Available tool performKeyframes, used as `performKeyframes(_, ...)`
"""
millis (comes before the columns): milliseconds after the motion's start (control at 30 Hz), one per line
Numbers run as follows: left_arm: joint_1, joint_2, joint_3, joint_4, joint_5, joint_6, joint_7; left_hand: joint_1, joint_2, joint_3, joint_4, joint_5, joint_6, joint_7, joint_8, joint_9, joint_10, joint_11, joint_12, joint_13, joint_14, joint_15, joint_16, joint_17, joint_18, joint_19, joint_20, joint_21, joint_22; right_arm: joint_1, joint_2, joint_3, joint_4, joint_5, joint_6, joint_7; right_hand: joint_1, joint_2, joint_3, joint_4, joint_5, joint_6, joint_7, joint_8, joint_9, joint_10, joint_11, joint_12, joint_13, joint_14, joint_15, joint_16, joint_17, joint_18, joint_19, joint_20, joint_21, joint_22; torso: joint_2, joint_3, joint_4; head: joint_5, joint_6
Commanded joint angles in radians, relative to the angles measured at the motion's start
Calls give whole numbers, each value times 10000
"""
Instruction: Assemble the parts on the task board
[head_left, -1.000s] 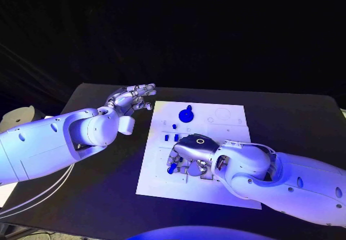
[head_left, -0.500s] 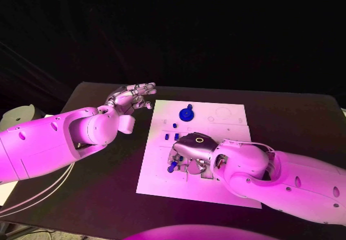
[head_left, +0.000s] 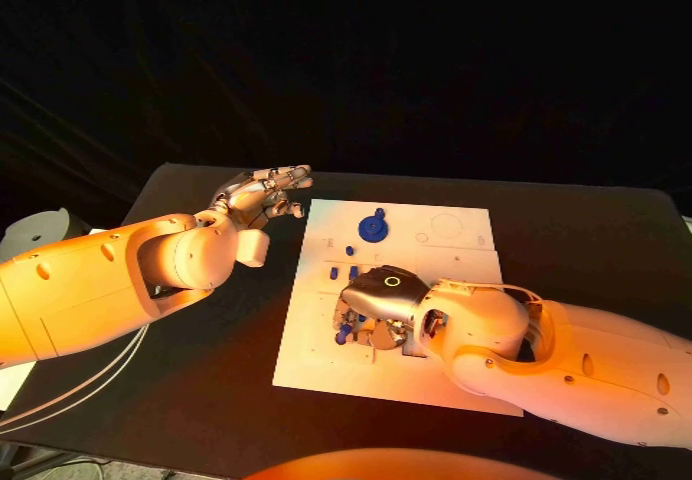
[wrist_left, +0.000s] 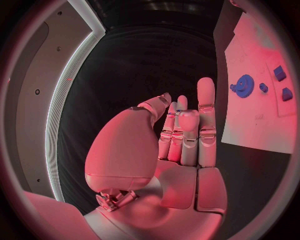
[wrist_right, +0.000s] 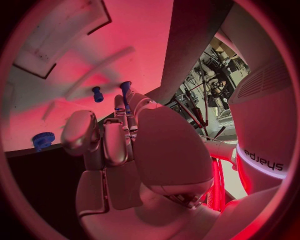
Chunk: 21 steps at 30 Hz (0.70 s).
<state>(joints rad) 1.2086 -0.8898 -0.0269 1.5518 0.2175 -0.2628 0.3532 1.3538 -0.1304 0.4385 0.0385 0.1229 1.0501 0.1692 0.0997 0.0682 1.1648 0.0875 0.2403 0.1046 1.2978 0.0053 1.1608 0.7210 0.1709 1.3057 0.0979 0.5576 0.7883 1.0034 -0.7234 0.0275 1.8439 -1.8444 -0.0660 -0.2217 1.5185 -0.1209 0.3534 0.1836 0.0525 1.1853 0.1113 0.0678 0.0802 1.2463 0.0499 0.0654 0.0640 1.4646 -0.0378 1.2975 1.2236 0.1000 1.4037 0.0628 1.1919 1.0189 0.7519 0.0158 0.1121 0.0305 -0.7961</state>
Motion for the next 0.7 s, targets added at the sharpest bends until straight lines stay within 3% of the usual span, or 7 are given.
performKeyframes(33, 3, 2, 5, 32, -43, 183, 38, 90, -19, 12, -38, 55, -77, 2, 18, -7, -47, 11, 25, 14, -55, -17, -39, -11, 97, -78, 20, -48, -12, -32, 46, -66, -75, -214, 635, -306, -346, -102, -37, 72, 25, -211, 52, -75, -52, -190, 92, -57, -27, 482, 113, 1, -56, 78, -26, 60, -76, -51, 2, 1, -1, 9, -4)
performKeyframes(167, 3, -4, 5, 41, -43, 181, 37, 90, -19, 12, -38, 55, -77, 2, 18, -7, -47, 11, 25, 14, -55, -17, -39, -11, 97, -78, 20, -48, -12, -32, 100, -106, -153, -162, 501, -380, -788, -525, -396, 181, 76, -1216, 261, -68, -186, -1128, 317, -55, -39, 437, 290, -103, -205, 102, -110, 199, -222, -239, -5, -1, -3, 15, -13)
performKeyframes(233, 3, -7, 5, 44, -44, 182, 36, 90, -19, 12, -38, 55, -77, 2, 18, -7, -47, 11, 25, 14, -55, -17, -39, -11, 97, -78, 20, -48, -12, -33, 115, -120, -178, -146, 251, -387, -817, -559, -646, 119, 81, -1669, 352, -65, -162, -1758, 429, -24, -22, 432, 392, -96, -219, 119, -130, 292, -253, -282, -1, 6, -2, 16, -9)
performKeyframes(300, 3, -10, 5, 43, -44, 182, 35, 90, -19, 12, -38, 55, -77, 2, 18, -7, -47, 11, 25, 14, -55, -17, -39, -11, 97, -78, 20, -48, -12, -35, 119, -128, -180, -149, 14, -390, -827, -563, -845, 105, 90, -1910, 239, -71, -161, -2063, 476, -20, -19, 425, 431, -102, -243, 128, -141, 338, -270, -308, -2, 11, 1, 16, -6)
performKeyframes(700, 3, -18, 5, 37, -44, 204, 17, 90, -19, 12, -38, 55, -77, 2, 18, -7, -47, 11, 25, 14, -55, -17, -39, -11, 97, -78, 20, -48, -12, -71, 0, -138, -59, -158, -1388, -223, -697, -550, -1580, 323, 132, -2265, 175, -68, -146, -2686, 603, 53, -1, 394, 531, -126, -347, 175, -232, 454, -428, -540, 2, 16, -11, -5, 23)
